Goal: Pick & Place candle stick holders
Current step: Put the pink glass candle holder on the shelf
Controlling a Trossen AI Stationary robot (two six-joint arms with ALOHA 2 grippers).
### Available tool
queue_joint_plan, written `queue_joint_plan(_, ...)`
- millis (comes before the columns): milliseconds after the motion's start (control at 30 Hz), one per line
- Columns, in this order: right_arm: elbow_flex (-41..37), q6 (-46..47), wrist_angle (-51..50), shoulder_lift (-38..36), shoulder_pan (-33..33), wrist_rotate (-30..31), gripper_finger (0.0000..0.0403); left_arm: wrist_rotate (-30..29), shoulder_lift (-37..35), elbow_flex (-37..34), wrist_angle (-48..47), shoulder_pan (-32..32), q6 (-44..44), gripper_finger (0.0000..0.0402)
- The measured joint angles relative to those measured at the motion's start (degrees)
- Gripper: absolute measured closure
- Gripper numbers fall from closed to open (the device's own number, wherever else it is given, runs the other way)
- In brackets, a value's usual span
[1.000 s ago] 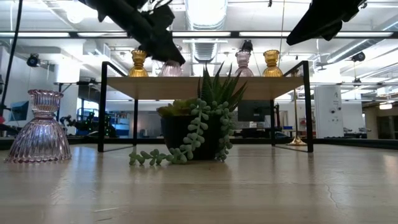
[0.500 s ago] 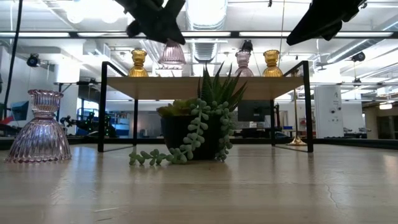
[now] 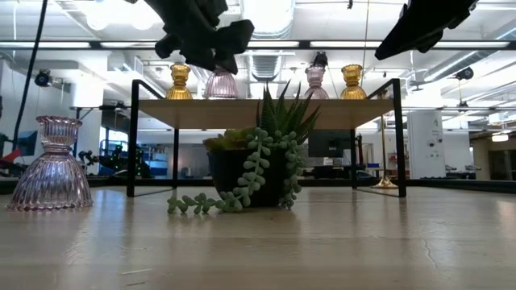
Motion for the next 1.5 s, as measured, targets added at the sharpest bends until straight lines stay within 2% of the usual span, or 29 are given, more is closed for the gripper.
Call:
queue_joint_plan(233, 0.0, 0.0, 0.0, 0.0, 0.0, 0.0, 0.036, 0.0, 0.9, 0.0, -0.6, 0.2, -1.9, 0.0272)
queue_joint_plan(467, 0.0, 0.0, 0.0, 0.0, 0.0, -0.1, 0.036, 0.6, 0.2, -0.1, -5.6, 0.8, -6.8, 0.0272)
queue_joint_plan(567, 0.0, 0.0, 0.0, 0.0, 0.0, -0.1, 0.036, 3.5, 0.4, -0.1, -6.4, 1.6, -8.1, 0.0272)
queue_joint_plan(1267, 0.0, 0.2, 0.1, 0.0, 0.0, -0.1, 0.036, 6.2, 0.5, -0.2, -7.1, 3.7, -9.0, 0.0271)
queue_joint_plan(1500, 0.0, 0.2, 0.1, 0.0, 0.0, -0.1, 0.036, 6.4, 0.5, -0.2, -7.1, 3.8, -9.4, 0.0224)
